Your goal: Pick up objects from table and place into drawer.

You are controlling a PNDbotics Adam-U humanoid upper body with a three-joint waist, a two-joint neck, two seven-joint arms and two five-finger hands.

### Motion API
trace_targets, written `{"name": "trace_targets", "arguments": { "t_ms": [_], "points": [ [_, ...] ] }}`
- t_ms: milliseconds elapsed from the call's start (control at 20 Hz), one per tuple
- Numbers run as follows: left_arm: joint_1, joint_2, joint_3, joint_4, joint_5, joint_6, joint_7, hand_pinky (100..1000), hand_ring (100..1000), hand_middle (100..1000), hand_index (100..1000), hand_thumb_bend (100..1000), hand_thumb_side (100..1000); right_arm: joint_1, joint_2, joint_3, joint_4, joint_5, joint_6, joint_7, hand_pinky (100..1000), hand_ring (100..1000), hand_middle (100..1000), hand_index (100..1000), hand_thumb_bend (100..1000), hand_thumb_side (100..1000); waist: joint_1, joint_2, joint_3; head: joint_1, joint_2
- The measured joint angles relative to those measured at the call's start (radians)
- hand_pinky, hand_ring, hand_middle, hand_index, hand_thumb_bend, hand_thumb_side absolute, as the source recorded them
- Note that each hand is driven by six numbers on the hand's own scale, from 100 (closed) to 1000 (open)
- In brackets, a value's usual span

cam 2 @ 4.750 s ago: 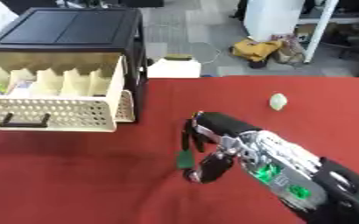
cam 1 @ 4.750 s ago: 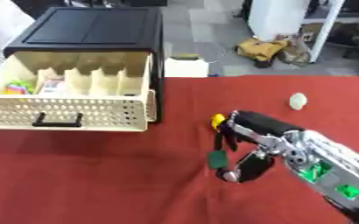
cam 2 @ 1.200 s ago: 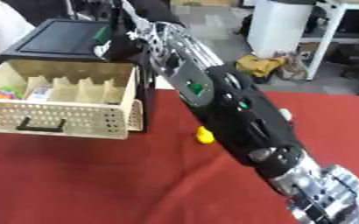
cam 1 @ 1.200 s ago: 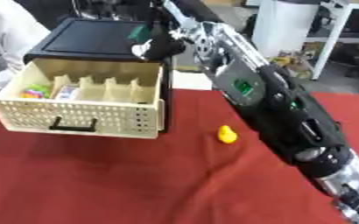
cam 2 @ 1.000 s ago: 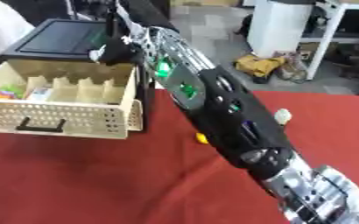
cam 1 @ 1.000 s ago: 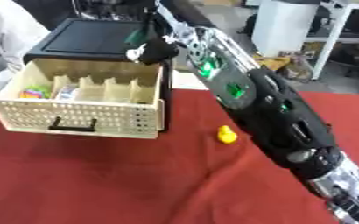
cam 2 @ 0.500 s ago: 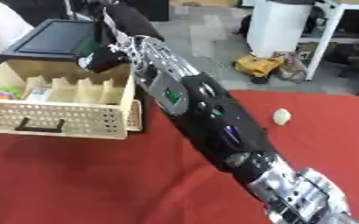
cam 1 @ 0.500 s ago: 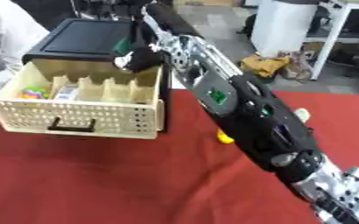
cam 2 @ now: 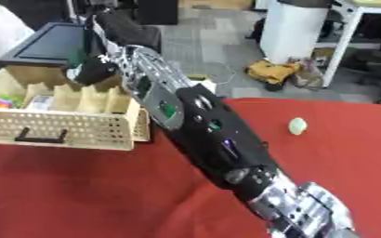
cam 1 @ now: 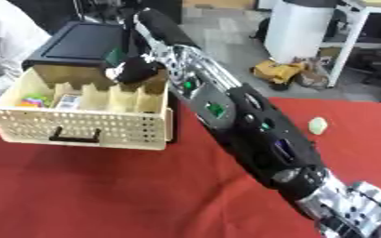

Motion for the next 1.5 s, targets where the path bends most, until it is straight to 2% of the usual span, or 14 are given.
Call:
{"name": "trace_targets", "arguments": {
  "t_ms": [550,900,1150,1300,1350,1400,1500],
  "points": [
    [0.000,0.000,0.000,0.000,0.000,0.000,0.000,100,100,100,671,136,1000,0.003,0.007,0.007,0.003,0.033,-0.007,0.020,626,664,403,604,471,492,0.000,0.000,0.000,0.001,0.000],
    [0.000,0.000,0.000,0.000,0.000,0.000,0.000,100,100,100,670,136,1000,0.003,0.007,0.006,-0.007,0.040,-0.001,0.019,622,660,394,600,464,485,0.000,0.000,0.000,0.002,0.000],
    [0.001,0.000,0.000,0.000,0.000,0.001,0.001,100,100,100,670,139,1000,0.003,-0.002,-0.015,-0.052,0.021,0.019,-0.007,621,659,394,598,456,493,0.001,0.000,-0.006,0.010,0.000],
    [0.005,0.000,0.001,0.000,0.000,0.002,0.002,100,100,100,670,138,1000,0.003,-0.028,-0.029,-0.100,-0.009,0.033,-0.025,623,663,399,600,454,503,0.005,-0.003,-0.010,0.016,0.001],
    [0.007,0.000,0.001,0.000,0.000,0.002,0.003,100,100,100,670,139,1000,0.004,-0.039,-0.032,-0.119,-0.022,0.037,-0.030,623,663,401,601,409,523,0.006,-0.005,-0.014,0.019,0.001],
    [0.009,0.000,0.001,0.000,0.000,0.003,0.004,100,100,100,670,139,1000,0.004,-0.054,-0.037,-0.138,-0.033,0.040,-0.035,624,664,401,601,453,512,0.007,-0.006,-0.017,0.021,0.001],
    [0.010,0.000,0.001,0.000,0.000,0.004,0.005,100,100,100,670,138,1000,0.006,-0.083,-0.042,-0.176,-0.055,0.048,-0.043,624,664,402,602,454,521,0.008,-0.007,-0.021,0.027,0.002]
  ]
}}
